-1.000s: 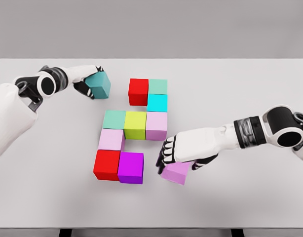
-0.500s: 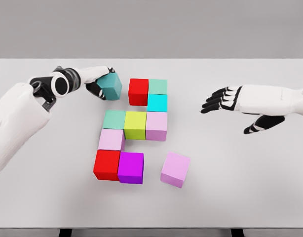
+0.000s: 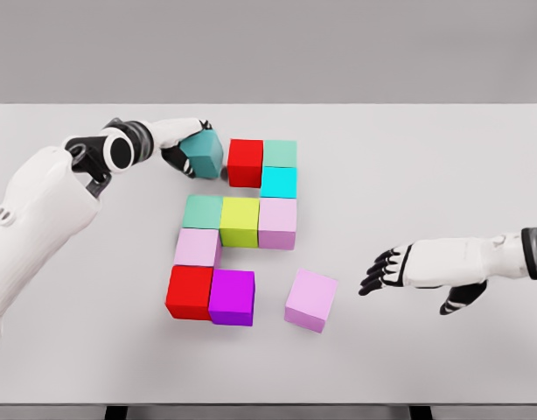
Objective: Assemble the squares on the desktop into the number 2
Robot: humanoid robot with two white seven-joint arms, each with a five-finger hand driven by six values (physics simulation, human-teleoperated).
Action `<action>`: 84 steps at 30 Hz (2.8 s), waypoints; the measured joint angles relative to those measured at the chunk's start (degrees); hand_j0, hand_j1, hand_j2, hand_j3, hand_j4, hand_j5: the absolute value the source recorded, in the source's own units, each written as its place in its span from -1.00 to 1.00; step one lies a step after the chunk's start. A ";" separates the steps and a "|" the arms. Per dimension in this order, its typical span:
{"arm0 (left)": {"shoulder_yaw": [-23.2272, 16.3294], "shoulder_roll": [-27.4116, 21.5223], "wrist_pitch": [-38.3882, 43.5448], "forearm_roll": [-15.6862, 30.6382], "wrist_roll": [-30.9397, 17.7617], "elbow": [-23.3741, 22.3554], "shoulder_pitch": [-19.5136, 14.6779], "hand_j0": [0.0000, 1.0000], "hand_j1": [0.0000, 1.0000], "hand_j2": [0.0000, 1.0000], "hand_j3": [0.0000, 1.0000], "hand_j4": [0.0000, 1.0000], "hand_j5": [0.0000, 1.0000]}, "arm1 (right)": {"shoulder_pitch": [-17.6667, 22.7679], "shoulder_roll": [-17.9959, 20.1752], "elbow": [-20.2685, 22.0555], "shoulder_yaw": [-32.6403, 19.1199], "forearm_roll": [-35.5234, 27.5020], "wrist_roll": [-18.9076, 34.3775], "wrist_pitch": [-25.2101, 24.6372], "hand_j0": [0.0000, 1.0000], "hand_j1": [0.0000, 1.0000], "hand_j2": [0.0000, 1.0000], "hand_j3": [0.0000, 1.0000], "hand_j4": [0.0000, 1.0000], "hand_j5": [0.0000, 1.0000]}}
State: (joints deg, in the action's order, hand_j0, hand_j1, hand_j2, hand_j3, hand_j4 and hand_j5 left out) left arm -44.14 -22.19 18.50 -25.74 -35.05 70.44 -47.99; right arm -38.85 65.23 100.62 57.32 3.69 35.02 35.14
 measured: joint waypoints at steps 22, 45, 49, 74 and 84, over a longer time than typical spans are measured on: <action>0.11 0.71 -0.08 -0.05 0.03 0.10 -0.09 0.54 0.54 0.54 0.54 0.54 0.54 | -2.90 -5.46 -0.09 5.50 5.96 0.00 -0.01 1.00 1.00 1.00 1.00 1.00 1.00; 0.31 1.12 -0.18 -0.04 0.03 0.42 0.09 1.00 1.00 1.00 1.00 1.00 1.00 | -3.69 -7.19 -0.19 4.19 6.41 0.00 0.00 1.00 1.00 1.00 1.00 1.00 1.00; 0.40 1.08 -0.56 -0.05 0.03 0.57 0.09 1.00 1.00 1.00 1.00 1.00 1.00 | -3.52 -7.17 -0.18 4.44 6.23 0.00 -0.01 1.00 1.00 1.00 1.00 1.00 1.00; -1.02 -19.41 -14.08 6.88 0.03 11.48 1.76 1.00 1.00 1.00 1.00 1.00 1.00 | -6.15 -5.84 -0.51 6.13 10.25 0.00 -0.02 1.00 1.00 1.00 1.00 1.00 1.00; -1.08 -21.96 -29.46 8.30 0.03 9.47 3.69 1.00 1.00 1.00 1.00 1.00 1.00 | -8.44 -8.08 -1.07 6.16 11.24 0.00 -0.02 1.00 1.00 1.00 1.00 1.00 1.00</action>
State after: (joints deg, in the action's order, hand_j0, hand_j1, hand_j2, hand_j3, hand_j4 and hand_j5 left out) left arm -45.22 -44.15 -10.96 -17.45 -35.02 79.90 -44.30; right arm -47.29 57.15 99.55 63.48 14.93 35.01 35.12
